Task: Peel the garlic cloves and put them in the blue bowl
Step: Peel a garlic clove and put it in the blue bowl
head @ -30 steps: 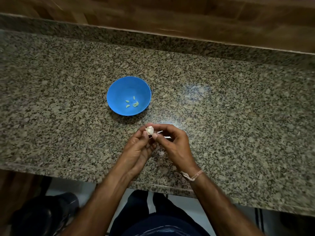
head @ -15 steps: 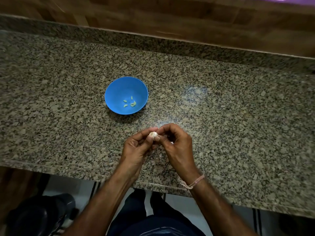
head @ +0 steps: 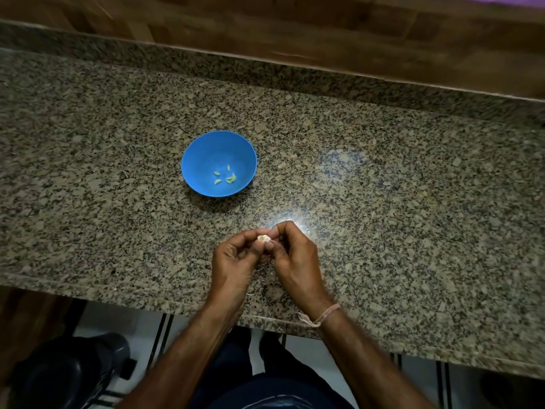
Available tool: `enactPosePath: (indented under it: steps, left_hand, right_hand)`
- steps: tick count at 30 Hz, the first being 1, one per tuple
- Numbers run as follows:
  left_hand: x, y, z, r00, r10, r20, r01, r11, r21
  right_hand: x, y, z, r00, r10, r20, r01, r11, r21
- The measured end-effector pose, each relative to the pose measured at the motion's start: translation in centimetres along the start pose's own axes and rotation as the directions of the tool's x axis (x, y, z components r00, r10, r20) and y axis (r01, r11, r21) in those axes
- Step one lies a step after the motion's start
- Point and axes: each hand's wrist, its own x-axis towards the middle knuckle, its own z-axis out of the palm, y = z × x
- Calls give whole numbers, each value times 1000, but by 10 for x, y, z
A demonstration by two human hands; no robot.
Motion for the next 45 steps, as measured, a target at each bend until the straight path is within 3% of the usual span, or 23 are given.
enactPosePath:
  steps: [5, 10, 15, 18, 21, 26, 34, 38, 45]
  left_hand:
    - [7, -4, -1, 997, -2, -80, 7, 998, 64]
    - [19, -15, -8, 986, 34, -162, 15, 957, 291]
    - [48, -19, -27, 957, 277, -83, -127, 661, 740]
    - [66, -22, -39, 947, 315, 62, -209, 459, 863]
    - [66, -28, -45, 934, 335, 125, -251, 366, 896]
    - [34, -50, -49, 933, 359, 8, -146, 359, 922]
    - [25, -61, -53, 943, 330, 51, -154, 292, 944]
    - [25, -62, -50, 935, 351, 57, -154, 257, 954]
    - [24, -59, -49, 938, 344, 49, -151, 279, 948]
  right_hand:
    - [6, 11, 13, 989, 130, -70, -121, 985, 123]
    - [12, 23, 25, 984, 137, -116, -137, 991, 7]
    - [12, 42, 12, 986, 160, -51, -165, 976, -138]
    - [13, 48, 5, 974, 226, -26, -227, 954, -195]
    - [16, 47, 7, 976, 218, -17, -215, 942, -260]
    - [16, 54, 14, 982, 190, -20, -186, 923, -336]
    - [10, 67, 23, 998, -38, -59, 0, 834, -551]
    - [10, 67, 26, 996, -70, -48, 26, 788, -615]
    - [9, 67, 30, 991, -129, -35, 66, 701, -710]
